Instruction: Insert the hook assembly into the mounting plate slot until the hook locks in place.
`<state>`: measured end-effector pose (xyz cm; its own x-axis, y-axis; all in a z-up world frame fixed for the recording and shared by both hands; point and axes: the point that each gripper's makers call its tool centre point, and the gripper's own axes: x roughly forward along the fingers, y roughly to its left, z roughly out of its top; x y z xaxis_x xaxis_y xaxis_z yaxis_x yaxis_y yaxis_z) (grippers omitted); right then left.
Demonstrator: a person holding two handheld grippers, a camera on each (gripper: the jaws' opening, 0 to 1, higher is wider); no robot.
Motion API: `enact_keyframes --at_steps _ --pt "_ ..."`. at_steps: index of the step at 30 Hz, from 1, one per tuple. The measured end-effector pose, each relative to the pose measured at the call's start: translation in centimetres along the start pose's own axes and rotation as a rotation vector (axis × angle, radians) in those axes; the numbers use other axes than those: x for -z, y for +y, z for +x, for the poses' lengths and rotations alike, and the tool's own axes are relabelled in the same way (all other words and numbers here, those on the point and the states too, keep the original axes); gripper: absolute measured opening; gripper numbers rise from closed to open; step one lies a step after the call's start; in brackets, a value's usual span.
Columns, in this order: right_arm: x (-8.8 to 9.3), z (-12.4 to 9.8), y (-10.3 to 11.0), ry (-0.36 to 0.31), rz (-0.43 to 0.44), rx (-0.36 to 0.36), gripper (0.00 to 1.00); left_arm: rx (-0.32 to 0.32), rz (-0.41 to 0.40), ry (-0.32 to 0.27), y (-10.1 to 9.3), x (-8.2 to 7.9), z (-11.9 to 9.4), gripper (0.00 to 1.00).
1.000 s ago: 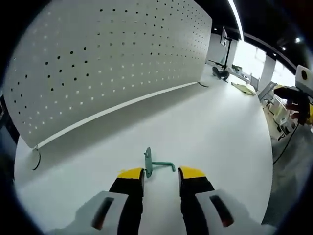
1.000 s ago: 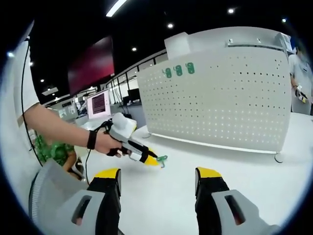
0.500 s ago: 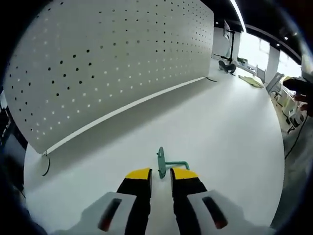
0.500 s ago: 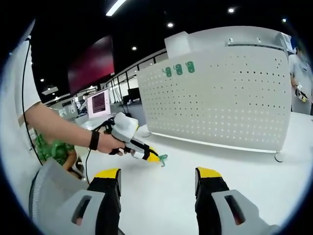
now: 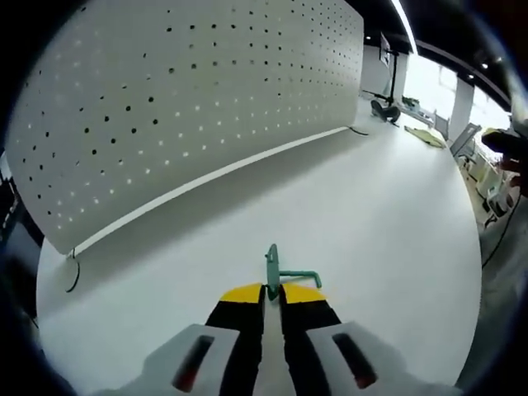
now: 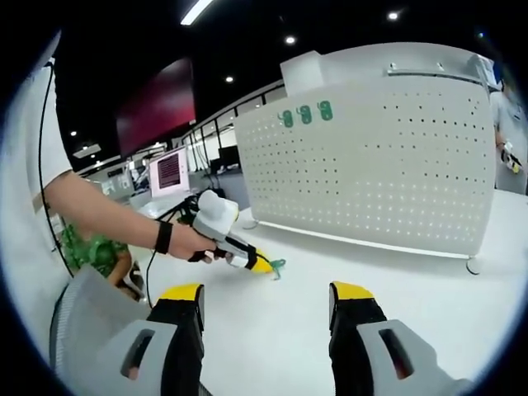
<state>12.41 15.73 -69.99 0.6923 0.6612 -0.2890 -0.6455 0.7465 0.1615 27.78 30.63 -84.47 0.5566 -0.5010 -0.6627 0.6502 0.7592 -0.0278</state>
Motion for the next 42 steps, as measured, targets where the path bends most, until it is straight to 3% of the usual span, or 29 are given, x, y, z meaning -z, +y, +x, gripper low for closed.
enact_keyframes --at_steps 16,26,42 --pt "0.0 0.1 0.5 0.006 -0.007 -0.014 0.62 -0.006 -0.012 -0.004 -0.1 -0.1 -1.1 0.04" --pt "-0.3 0.3 0.9 0.001 -0.015 -0.028 0.61 0.031 -0.059 -0.017 -1.3 -0.3 -2.1 0.04" --pt "-0.7 0.7 1.8 -0.011 -0.027 -0.054 0.61 0.061 -0.065 -0.055 -3.3 -1.6 -4.5 0.03"
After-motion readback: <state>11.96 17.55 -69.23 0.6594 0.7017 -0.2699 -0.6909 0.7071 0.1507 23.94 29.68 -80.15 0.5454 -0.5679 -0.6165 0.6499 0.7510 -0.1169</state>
